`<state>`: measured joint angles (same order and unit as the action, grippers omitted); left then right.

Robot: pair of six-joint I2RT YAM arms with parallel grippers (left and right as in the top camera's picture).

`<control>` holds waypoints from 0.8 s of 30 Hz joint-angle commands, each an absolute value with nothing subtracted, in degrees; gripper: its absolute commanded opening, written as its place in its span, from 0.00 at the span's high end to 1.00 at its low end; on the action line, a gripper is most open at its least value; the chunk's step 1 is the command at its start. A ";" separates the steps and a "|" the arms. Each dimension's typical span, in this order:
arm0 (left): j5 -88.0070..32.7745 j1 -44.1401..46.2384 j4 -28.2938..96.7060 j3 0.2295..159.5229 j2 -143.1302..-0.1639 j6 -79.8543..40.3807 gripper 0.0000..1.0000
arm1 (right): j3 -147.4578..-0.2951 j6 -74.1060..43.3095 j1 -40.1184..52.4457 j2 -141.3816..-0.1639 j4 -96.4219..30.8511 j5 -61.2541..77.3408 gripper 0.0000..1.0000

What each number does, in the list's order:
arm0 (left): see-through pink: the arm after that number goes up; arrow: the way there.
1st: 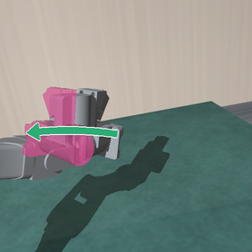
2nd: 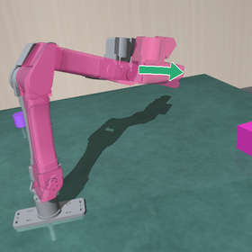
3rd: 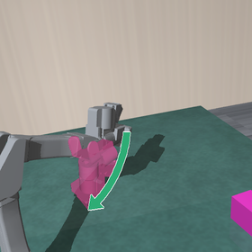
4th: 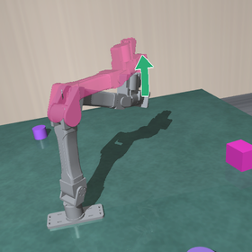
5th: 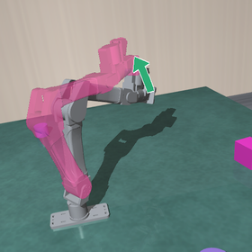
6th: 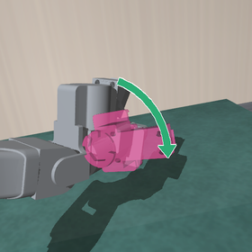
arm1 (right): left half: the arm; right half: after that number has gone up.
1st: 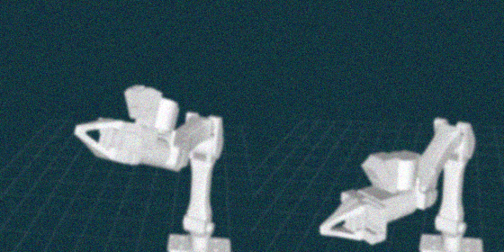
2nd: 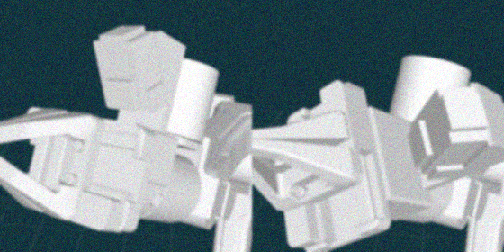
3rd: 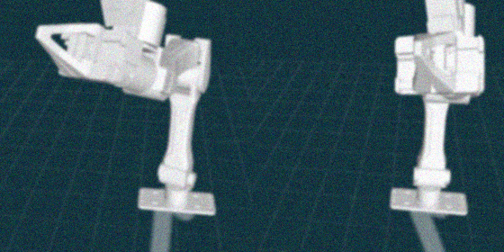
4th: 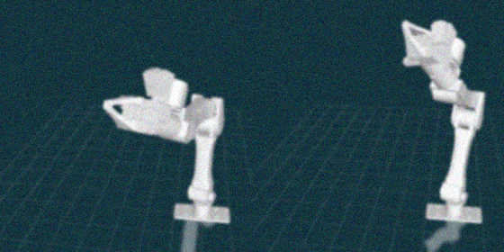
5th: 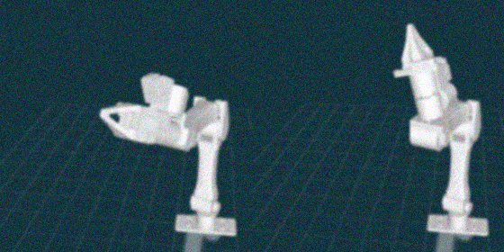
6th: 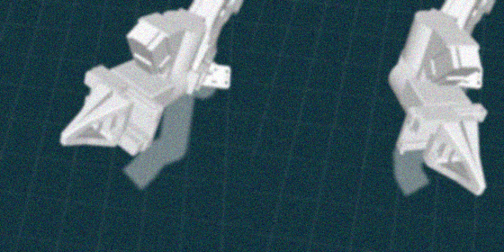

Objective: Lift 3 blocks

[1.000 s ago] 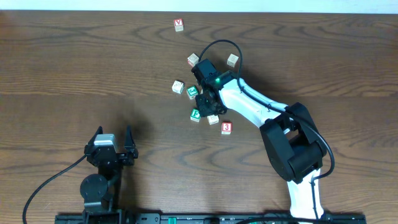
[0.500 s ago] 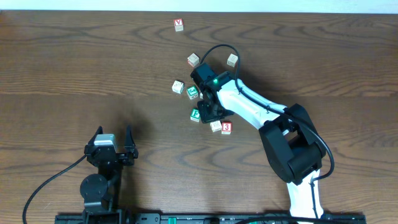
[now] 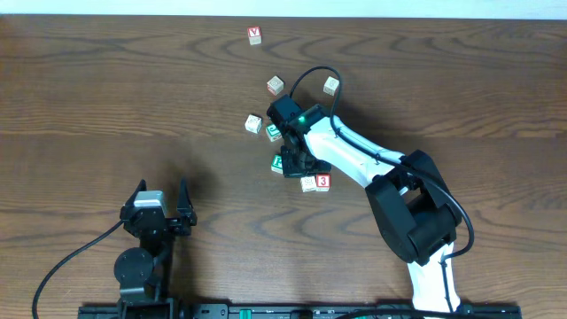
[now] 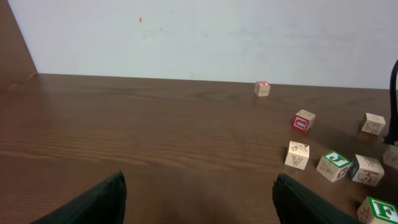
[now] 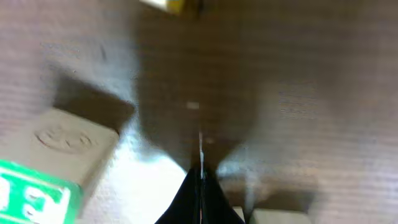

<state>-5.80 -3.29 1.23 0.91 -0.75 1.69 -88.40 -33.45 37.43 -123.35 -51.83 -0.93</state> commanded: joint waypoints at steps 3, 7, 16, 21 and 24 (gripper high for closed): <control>-6.96 -3.57 3.57 0.23 -0.64 1.67 0.24 | -87.92 -24.10 37.98 -123.70 -47.11 -2.46 0.99; -6.96 -3.57 3.57 0.23 -0.64 1.67 0.24 | -87.99 -18.04 37.98 -123.66 -44.40 -0.60 0.99; -6.96 -3.57 3.57 0.23 -0.64 1.67 0.24 | -87.99 -16.21 38.96 -123.66 -49.47 8.67 0.99; -6.96 -3.57 3.57 0.23 -0.64 1.67 0.24 | -87.96 -18.06 39.75 -123.66 -51.83 5.89 0.99; -6.98 -3.57 3.57 0.23 -0.64 1.67 0.24 | -87.96 -20.93 39.75 -123.66 -53.21 2.02 0.99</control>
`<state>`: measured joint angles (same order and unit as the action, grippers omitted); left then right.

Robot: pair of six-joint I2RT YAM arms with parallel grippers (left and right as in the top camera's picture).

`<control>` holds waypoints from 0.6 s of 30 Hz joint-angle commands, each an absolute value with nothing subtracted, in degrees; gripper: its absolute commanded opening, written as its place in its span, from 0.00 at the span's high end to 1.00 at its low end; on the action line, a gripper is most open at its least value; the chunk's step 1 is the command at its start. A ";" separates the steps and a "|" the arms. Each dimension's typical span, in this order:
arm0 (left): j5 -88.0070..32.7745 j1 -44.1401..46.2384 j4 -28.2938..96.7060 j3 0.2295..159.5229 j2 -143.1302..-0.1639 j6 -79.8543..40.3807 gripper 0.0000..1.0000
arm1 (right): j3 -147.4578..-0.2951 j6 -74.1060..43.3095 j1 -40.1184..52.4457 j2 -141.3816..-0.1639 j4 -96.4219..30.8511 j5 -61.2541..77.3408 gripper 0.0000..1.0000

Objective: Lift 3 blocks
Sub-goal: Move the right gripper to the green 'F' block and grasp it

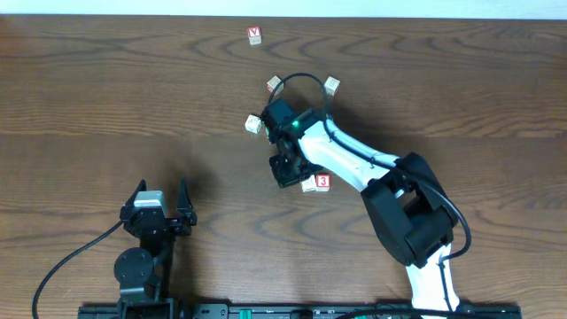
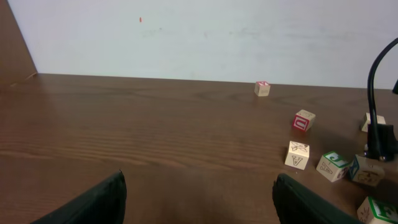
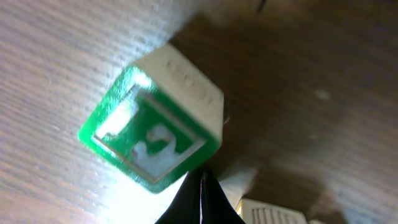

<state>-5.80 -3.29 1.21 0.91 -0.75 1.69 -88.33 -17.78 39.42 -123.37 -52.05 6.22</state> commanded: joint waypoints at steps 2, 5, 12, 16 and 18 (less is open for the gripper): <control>-6.96 -3.57 3.57 0.23 -0.64 1.67 0.24 | -87.96 -22.79 39.75 -123.66 -53.84 -0.12 0.99; -6.96 -3.57 3.57 0.23 -0.64 1.67 0.24 | -87.96 -25.56 39.75 -123.66 -54.50 -3.18 0.99; -6.96 -3.57 3.57 0.23 -0.64 1.67 0.24 | -87.96 -26.37 39.81 -123.66 -54.13 -4.89 0.99; -6.96 -3.57 3.57 0.23 -0.64 1.67 0.24 | -87.96 -21.06 40.14 -123.66 -50.39 -1.13 0.99; -6.98 -3.57 3.57 0.23 -0.64 1.67 0.24 | -87.99 -20.95 40.18 -123.66 -48.86 -0.82 0.92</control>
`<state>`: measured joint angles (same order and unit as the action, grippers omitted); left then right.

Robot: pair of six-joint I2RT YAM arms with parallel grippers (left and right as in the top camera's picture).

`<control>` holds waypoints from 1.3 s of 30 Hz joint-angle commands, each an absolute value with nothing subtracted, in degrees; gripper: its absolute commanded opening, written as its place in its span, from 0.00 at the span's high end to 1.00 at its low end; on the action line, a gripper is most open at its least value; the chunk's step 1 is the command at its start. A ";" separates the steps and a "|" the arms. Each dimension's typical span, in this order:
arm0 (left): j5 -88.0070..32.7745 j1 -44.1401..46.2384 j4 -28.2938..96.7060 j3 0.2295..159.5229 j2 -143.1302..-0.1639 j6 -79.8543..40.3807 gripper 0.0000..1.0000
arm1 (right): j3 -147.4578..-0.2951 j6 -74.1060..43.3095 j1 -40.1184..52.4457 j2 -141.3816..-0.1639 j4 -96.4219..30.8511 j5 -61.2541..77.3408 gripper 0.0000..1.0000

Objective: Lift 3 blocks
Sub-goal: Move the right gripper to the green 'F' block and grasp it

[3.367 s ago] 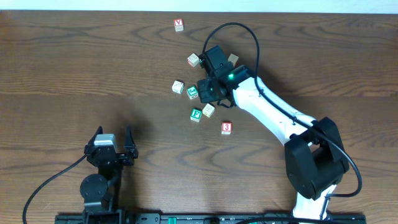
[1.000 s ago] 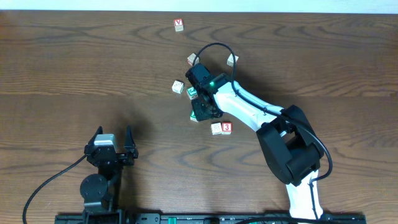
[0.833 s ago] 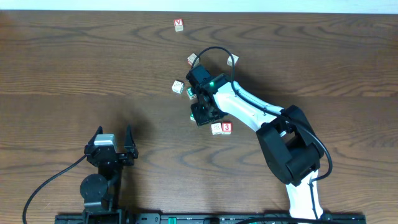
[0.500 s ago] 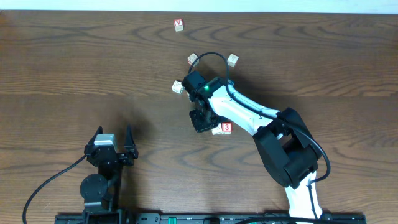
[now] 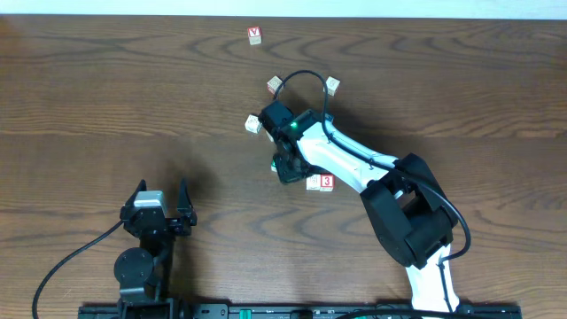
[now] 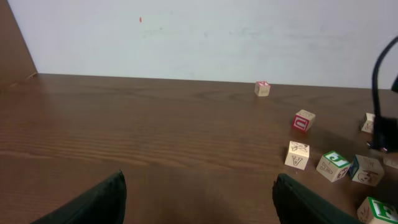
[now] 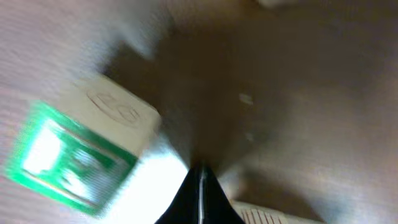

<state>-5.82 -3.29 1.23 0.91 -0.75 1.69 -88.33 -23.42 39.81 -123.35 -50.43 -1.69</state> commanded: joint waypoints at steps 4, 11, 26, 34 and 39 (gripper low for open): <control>-6.96 -3.57 3.57 0.23 -0.64 1.67 0.24 | -87.99 -21.54 39.90 -123.66 -45.39 -0.84 0.85; -6.96 -3.57 3.57 0.23 -0.64 1.67 0.24 | -88.66 -23.77 39.31 -123.66 -43.40 -1.56 0.78; -6.98 -3.57 3.57 0.23 -0.64 1.67 0.24 | -102.96 -24.58 39.35 -123.66 -55.55 -7.44 0.49; -6.98 -3.57 3.57 0.23 -0.64 1.67 0.24 | -103.88 -25.12 42.30 -123.90 -55.09 0.93 0.26; -6.98 -3.57 3.57 0.23 -0.64 1.67 0.24 | -103.26 -26.37 45.04 -123.90 -52.77 -0.38 0.24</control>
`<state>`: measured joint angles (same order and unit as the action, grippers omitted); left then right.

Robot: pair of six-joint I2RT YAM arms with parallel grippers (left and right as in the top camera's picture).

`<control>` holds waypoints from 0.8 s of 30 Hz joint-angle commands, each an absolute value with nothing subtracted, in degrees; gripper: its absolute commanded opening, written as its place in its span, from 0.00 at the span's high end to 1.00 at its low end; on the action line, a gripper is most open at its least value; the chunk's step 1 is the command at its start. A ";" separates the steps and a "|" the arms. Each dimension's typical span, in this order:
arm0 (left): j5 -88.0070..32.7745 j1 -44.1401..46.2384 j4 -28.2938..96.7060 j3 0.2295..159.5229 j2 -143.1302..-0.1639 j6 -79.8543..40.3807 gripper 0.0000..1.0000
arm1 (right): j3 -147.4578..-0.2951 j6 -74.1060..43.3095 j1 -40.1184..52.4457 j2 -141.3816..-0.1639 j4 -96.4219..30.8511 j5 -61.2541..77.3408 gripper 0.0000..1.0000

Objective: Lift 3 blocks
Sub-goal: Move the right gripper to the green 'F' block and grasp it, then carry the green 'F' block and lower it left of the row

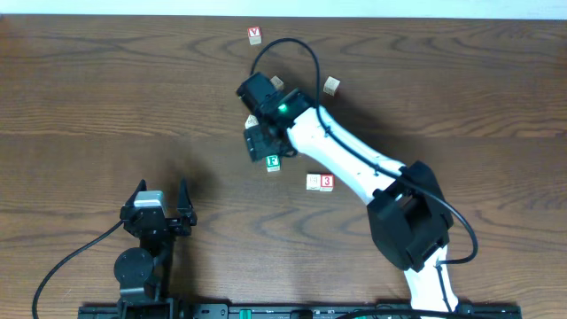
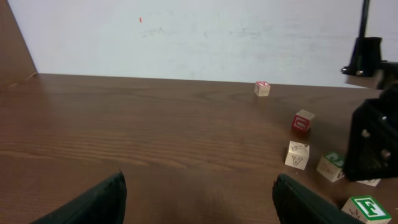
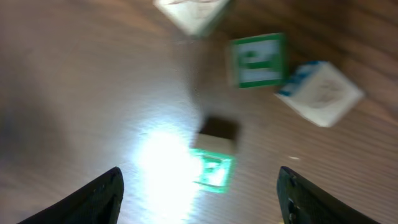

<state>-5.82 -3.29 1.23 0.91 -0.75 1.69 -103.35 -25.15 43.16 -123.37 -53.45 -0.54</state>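
Several lettered wooden blocks lie at the table's middle back. A green F block (image 1: 273,163) (image 3: 214,168) lies on the wood right below my right gripper (image 1: 260,142) (image 3: 199,205). That gripper hangs above it, open wide and holding nothing. Beyond it in the right wrist view are a second green block (image 3: 256,59), a blue-edged block (image 3: 320,93) and a pale block (image 3: 189,12). A red 3 block (image 1: 323,182) lies to the right. My left gripper (image 1: 159,211) (image 2: 199,205) stands open at the front left, far from the blocks.
A red V block (image 1: 255,35) (image 2: 262,88) lies alone near the back edge. Another pale block (image 1: 331,85) sits behind the right arm's link (image 1: 337,159). A red-faced block (image 2: 303,121) and a pale block (image 2: 297,155) show in the left wrist view.
My right gripper was shut and low against the green block; now it is open, higher, and further back-left over the cluster. The green F block lies uncovered on the table. The left arm is unmoved.
My right gripper was shut and down on the table among the blocks, a green block beside it. It stayed shut and close to that block at the following two moments. Now it is open and raised, with no block in it.
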 commanded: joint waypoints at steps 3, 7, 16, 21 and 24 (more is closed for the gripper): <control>-6.96 -3.57 3.57 0.23 -0.64 1.67 0.24 | -103.13 -28.49 46.19 -123.92 -52.47 -3.62 0.26; -6.96 -3.57 3.57 0.23 -0.64 1.67 0.24 | -102.37 -30.50 46.89 -123.94 -52.07 -6.85 0.31; -6.98 -3.57 3.57 0.23 -0.64 1.67 0.24 | -102.17 -33.43 46.02 -127.66 -51.90 -9.13 0.30; -6.96 -3.57 3.57 0.23 -0.64 1.67 0.24 | -102.17 -33.45 45.95 -129.16 -51.81 -9.19 0.31; -6.98 -3.57 3.57 0.23 -0.64 1.67 0.24 | -102.17 -33.91 45.52 -130.13 -51.99 -9.17 0.35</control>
<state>-5.82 -3.29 1.23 0.91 -0.75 1.69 -102.41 -32.60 46.57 -129.01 -51.94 -8.01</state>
